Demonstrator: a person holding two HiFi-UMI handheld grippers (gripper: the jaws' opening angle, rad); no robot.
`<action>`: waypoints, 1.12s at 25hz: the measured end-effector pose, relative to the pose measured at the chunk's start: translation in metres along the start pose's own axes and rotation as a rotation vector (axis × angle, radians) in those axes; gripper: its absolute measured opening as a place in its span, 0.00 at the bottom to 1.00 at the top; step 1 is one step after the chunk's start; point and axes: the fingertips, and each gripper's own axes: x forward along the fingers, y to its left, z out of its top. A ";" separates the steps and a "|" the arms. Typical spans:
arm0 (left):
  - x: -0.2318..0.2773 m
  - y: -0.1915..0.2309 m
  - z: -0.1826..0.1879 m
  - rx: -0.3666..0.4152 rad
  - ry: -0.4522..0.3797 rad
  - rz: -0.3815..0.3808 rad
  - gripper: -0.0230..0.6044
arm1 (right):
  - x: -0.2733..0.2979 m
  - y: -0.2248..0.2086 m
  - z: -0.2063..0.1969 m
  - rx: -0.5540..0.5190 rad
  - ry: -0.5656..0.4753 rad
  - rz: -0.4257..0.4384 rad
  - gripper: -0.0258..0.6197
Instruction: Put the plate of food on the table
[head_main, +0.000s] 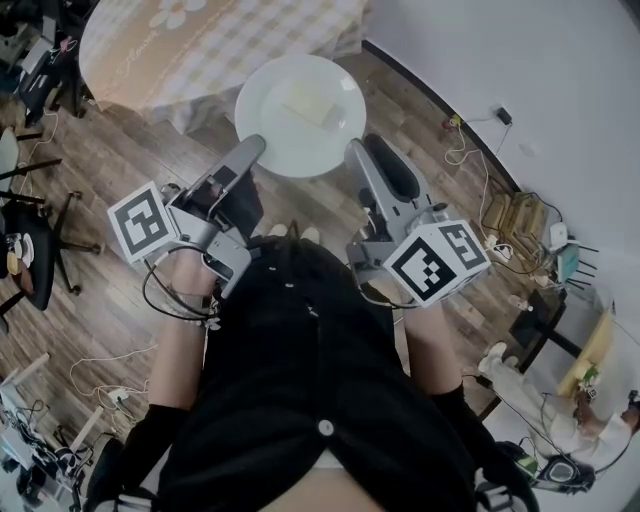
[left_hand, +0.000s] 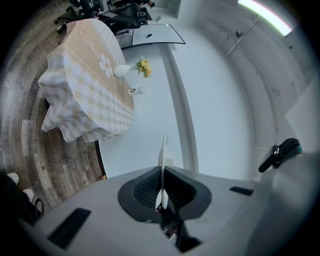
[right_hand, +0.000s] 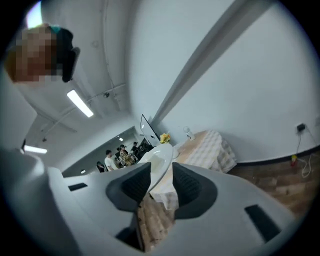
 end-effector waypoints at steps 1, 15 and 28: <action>0.000 0.000 0.000 -0.003 0.001 -0.004 0.05 | 0.002 0.000 -0.002 0.060 0.003 0.013 0.21; 0.026 -0.005 -0.019 -0.016 0.031 -0.020 0.05 | -0.001 -0.017 0.002 0.222 -0.002 0.077 0.15; 0.044 -0.005 -0.033 -0.021 0.011 -0.021 0.05 | -0.011 -0.035 0.012 0.222 -0.009 0.106 0.14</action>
